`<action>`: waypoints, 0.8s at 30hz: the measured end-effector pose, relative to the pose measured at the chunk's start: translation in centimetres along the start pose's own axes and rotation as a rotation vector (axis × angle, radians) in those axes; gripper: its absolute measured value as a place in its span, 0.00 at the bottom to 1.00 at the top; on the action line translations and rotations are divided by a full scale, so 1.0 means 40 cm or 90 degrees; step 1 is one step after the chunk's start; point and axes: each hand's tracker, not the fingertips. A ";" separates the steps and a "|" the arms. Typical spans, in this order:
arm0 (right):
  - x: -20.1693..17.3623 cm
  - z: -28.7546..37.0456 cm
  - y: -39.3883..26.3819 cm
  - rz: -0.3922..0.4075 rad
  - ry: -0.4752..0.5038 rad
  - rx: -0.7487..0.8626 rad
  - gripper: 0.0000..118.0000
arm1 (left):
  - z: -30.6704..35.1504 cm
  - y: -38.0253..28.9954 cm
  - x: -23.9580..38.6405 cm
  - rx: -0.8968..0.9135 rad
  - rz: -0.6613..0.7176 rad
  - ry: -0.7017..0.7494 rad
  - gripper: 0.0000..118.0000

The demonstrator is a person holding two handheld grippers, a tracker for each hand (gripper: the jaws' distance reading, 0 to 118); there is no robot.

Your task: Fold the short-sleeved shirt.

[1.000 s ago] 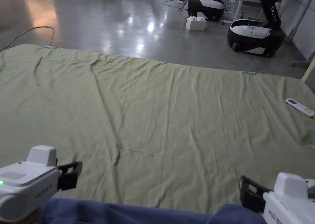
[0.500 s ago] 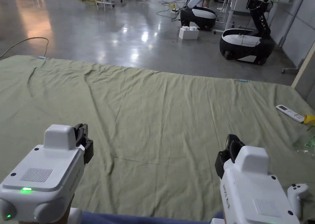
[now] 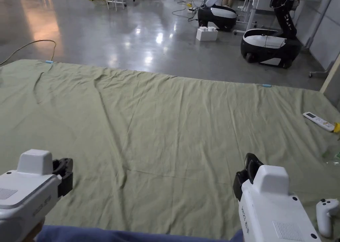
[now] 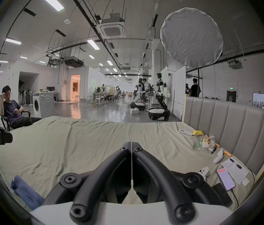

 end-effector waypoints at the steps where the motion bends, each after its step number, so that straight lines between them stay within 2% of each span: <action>1: 0.000 -0.004 -0.007 0.002 0.002 -0.006 0.01 | -0.003 -0.014 -0.029 -0.035 0.012 -0.004 0.03; 6: -0.002 -0.015 -0.039 0.002 0.014 -0.044 0.01 | -0.025 -0.091 -0.149 -0.170 0.095 -0.059 0.06; 7: -0.003 -0.017 -0.046 0.002 0.018 -0.053 0.01 | -0.031 -0.110 -0.169 -0.199 0.102 -0.056 0.14; 9: -0.007 -0.018 -0.057 0.005 0.022 -0.066 0.01 | -0.044 -0.143 -0.198 -0.242 0.108 -0.083 0.50; 10: -0.009 -0.021 -0.063 0.006 0.024 -0.070 0.01 | -0.051 -0.162 -0.212 -0.262 0.119 -0.094 0.63; 11: -0.011 -0.023 -0.069 0.007 0.027 -0.076 0.01 | -0.060 -0.182 -0.226 -0.281 0.142 -0.114 0.68; 16: -0.017 -0.021 -0.089 0.001 0.021 -0.092 0.01 | -0.108 -0.265 -0.283 -0.328 0.310 -0.196 0.68; 21: -0.023 -0.024 -0.110 0.003 0.028 -0.113 0.01 | -0.174 -0.348 -0.291 -0.381 0.369 -0.249 0.68; 24: -0.019 -0.023 -0.111 -0.008 0.028 -0.121 0.01 | -0.169 -0.346 -0.299 -0.330 0.395 -0.281 0.68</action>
